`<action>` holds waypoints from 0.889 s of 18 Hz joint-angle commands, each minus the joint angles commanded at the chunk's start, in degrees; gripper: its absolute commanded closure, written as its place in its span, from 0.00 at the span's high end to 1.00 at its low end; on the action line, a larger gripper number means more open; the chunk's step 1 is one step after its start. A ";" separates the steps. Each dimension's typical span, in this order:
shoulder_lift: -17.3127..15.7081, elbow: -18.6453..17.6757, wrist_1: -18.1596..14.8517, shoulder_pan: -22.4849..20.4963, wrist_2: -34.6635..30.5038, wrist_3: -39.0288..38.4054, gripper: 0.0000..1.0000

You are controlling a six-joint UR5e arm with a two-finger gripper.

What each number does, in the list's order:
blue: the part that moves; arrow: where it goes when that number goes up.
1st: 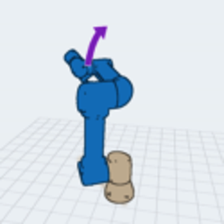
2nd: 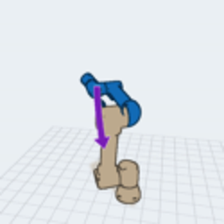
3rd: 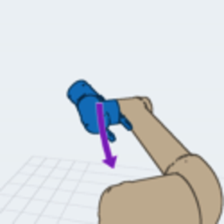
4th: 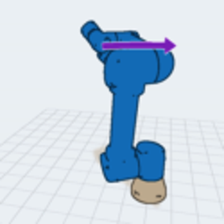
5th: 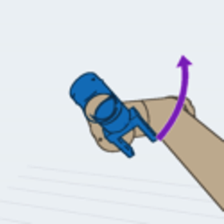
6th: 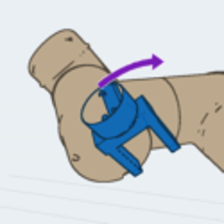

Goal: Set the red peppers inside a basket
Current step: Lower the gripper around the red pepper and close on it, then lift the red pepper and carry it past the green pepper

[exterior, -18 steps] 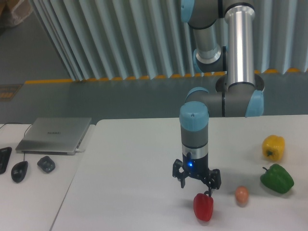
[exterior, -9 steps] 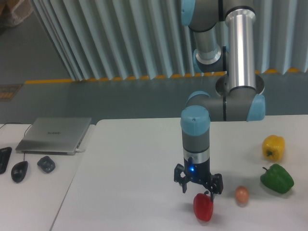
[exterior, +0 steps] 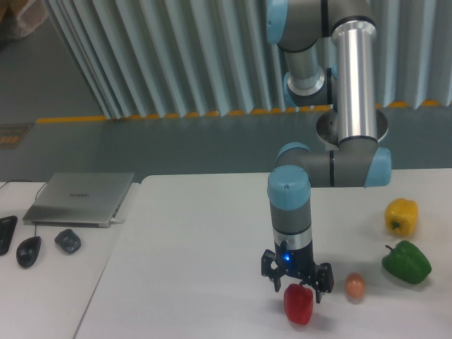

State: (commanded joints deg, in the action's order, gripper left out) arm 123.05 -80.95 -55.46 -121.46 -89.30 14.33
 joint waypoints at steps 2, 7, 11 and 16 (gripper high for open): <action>0.35 0.00 0.09 0.00 0.00 0.00 1.00; 1.05 -0.09 0.00 0.09 -2.02 0.00 0.89; 0.97 -0.26 0.00 0.18 -2.29 -0.35 0.48; -0.35 -0.17 -0.09 0.00 -1.93 -0.17 0.37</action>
State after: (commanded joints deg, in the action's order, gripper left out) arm 122.70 -81.12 -55.55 -121.46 -91.23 14.15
